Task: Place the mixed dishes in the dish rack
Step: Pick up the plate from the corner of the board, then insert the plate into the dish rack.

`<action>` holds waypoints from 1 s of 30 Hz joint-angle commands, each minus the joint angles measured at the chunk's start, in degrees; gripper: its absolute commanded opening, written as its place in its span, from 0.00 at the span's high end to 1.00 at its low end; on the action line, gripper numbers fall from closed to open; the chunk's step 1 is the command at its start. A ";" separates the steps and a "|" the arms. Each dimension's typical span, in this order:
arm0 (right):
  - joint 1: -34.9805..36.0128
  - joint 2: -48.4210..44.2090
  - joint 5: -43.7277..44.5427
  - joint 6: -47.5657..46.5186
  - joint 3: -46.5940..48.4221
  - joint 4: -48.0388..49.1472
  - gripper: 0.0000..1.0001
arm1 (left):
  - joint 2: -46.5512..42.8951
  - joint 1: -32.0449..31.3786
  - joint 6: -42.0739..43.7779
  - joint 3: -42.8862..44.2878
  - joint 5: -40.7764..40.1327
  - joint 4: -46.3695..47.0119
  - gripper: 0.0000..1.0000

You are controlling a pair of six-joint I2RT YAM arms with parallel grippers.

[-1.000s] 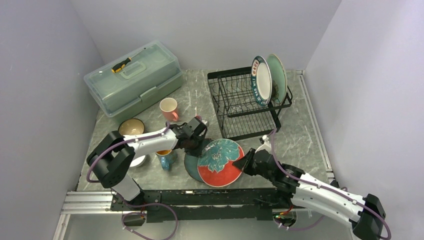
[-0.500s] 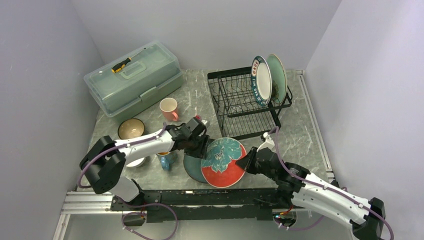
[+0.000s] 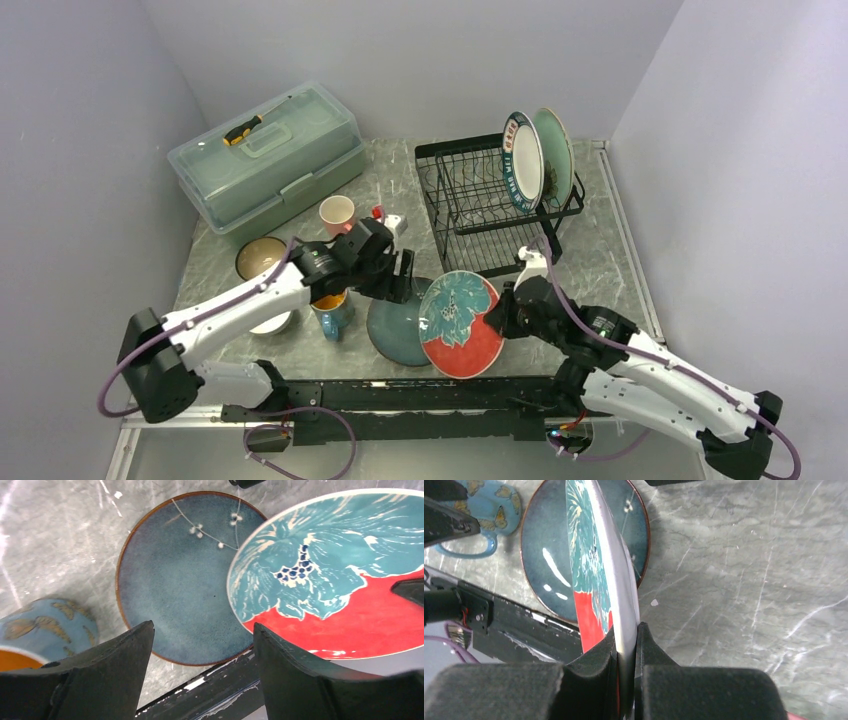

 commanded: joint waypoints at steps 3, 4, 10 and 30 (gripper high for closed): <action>0.30 -1.09 -2.80 -9.36 13.48 0.22 1.00 | -7.97 -0.18 2.95 2.45 -5.75 -5.88 0.15; 0.30 -0.85 -3.45 -9.99 15.01 -0.26 1.00 | -8.98 -0.17 3.38 2.25 -6.12 -6.05 0.12; 0.30 2.29 -7.52 -15.46 23.92 -2.13 1.00 | -11.69 -0.18 6.62 3.68 -7.51 -10.11 0.04; 0.30 21.84 12.33 -29.80 65.68 -9.11 1.00 | -18.41 -0.18 10.14 0.39 -12.73 -14.36 0.00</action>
